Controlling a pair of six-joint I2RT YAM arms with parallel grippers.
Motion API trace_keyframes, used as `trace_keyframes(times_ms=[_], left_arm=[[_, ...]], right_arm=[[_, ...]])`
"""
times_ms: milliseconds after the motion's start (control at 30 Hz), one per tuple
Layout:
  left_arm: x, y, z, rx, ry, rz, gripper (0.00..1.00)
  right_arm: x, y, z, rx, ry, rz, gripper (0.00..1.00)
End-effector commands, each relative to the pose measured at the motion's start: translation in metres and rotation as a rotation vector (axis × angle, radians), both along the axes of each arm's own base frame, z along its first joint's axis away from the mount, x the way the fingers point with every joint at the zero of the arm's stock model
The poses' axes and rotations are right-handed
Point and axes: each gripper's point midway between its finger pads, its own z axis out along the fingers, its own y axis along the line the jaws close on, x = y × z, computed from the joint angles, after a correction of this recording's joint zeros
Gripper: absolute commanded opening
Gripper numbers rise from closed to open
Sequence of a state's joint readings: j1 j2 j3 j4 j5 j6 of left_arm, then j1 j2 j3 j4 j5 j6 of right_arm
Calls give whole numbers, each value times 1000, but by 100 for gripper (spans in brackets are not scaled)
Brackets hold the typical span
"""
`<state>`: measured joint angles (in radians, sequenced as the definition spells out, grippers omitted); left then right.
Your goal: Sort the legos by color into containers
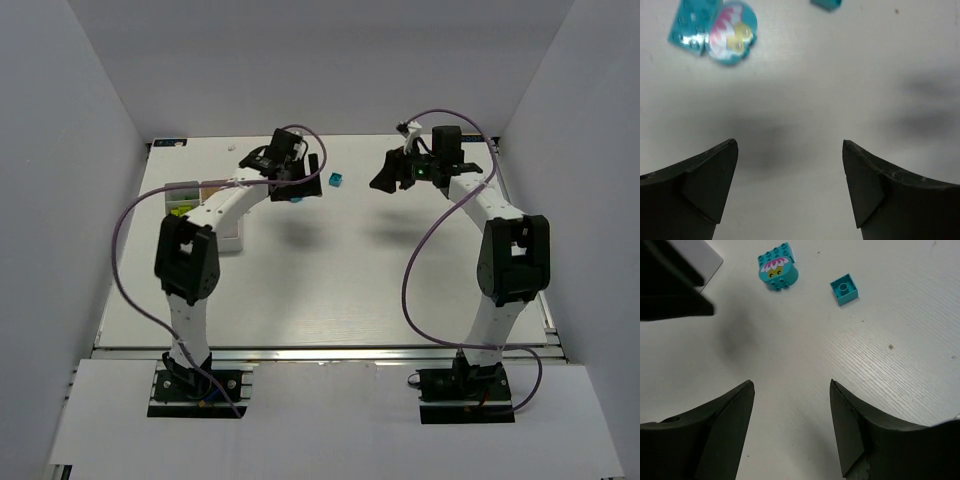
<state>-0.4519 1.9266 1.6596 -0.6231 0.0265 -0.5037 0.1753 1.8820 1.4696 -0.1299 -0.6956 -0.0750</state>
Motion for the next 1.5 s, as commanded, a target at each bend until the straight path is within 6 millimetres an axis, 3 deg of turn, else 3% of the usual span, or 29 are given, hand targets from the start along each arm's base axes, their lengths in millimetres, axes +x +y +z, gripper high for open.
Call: trace_keyframes(times_ms=[0,33,67,133,200,267,567,800,1033,1133,1167,1333,1467], left_arm=[[38,16,1,241,-84,-28,94],[45,14,-3,278,-93,-34,95],[54,14,-21,327,-82,-52,95],[74,14,-14,363,-131,-31,95],[84,13,-29,403,-135,-50,95],[94,15,-29,435,-171,-54,94],[118,12,-53,500,-206,-78,91],[112,6,-84,478,-150,-114,84],[110,4,-88,458,-139,-107,70],[106,0,-90,436,-131,-124,59],[106,-2,-89,424,-131,-125,51],[97,-3,-93,400,-106,-133,49],[88,-6,-97,371,-69,-131,25]], right_arm=[[-14,-5,32,46,-77,78,67],[-18,-4,34,63,-81,105,68],[-19,-4,35,69,-93,123,68],[-24,-6,39,107,-105,172,69],[-25,-8,38,125,-106,181,70],[-25,-9,40,137,-115,187,70],[-25,-16,36,146,-121,188,71],[-25,-19,36,149,-118,180,72],[-27,-19,36,152,-117,181,72],[-28,-19,34,152,-111,181,72],[-28,-19,33,153,-109,180,72],[-31,-18,32,158,-104,182,72],[-33,-18,32,162,-99,185,72]])
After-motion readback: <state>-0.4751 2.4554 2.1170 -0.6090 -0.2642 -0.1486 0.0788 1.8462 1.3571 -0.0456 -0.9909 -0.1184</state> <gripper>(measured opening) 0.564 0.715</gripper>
